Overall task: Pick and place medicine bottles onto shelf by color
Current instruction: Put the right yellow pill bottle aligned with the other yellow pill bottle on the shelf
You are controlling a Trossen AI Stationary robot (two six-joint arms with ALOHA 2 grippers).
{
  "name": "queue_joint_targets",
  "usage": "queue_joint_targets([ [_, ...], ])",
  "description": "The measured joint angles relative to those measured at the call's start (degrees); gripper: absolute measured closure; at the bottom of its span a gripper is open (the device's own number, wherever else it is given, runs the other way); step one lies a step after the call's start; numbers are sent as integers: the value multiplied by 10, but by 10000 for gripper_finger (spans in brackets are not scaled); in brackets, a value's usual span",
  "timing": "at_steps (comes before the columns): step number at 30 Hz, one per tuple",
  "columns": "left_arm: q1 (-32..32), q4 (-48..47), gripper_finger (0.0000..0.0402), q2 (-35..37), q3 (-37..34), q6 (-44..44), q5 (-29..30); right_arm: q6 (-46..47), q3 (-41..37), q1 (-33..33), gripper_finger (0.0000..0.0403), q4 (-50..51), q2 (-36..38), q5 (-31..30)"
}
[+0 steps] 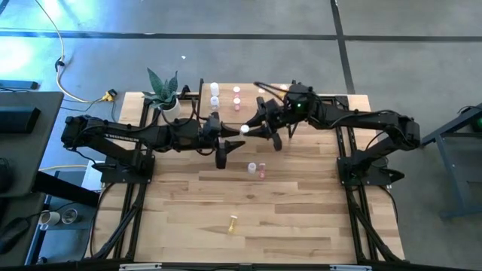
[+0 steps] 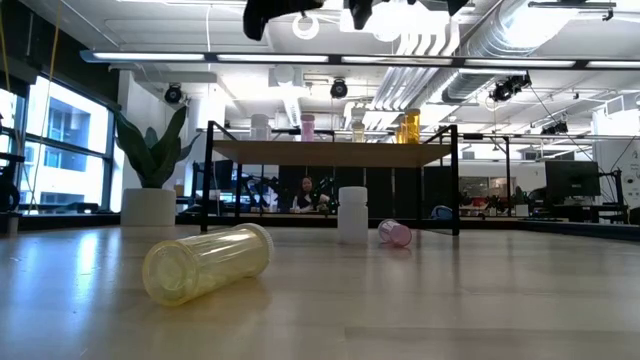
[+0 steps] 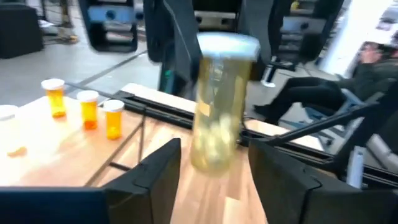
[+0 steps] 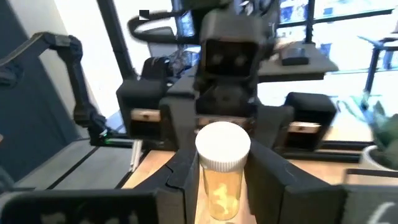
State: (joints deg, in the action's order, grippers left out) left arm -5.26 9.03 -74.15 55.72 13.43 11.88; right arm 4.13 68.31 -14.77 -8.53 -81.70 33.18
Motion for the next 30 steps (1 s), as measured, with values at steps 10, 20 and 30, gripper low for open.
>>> queue_joint_targets([
  [10, -9, 14, 213, 0, 0, -15, 44, 22, 0, -66, 311, 62, 55, -2],
  [20, -40, 13, 213, 31, 0, -20, 44, -6, 0, -114, 311, 132, 132, -83],
  [30, -87, 11, 213, 99, 0, -114, 44, -4, 0, -123, 311, 186, 201, -246],
])
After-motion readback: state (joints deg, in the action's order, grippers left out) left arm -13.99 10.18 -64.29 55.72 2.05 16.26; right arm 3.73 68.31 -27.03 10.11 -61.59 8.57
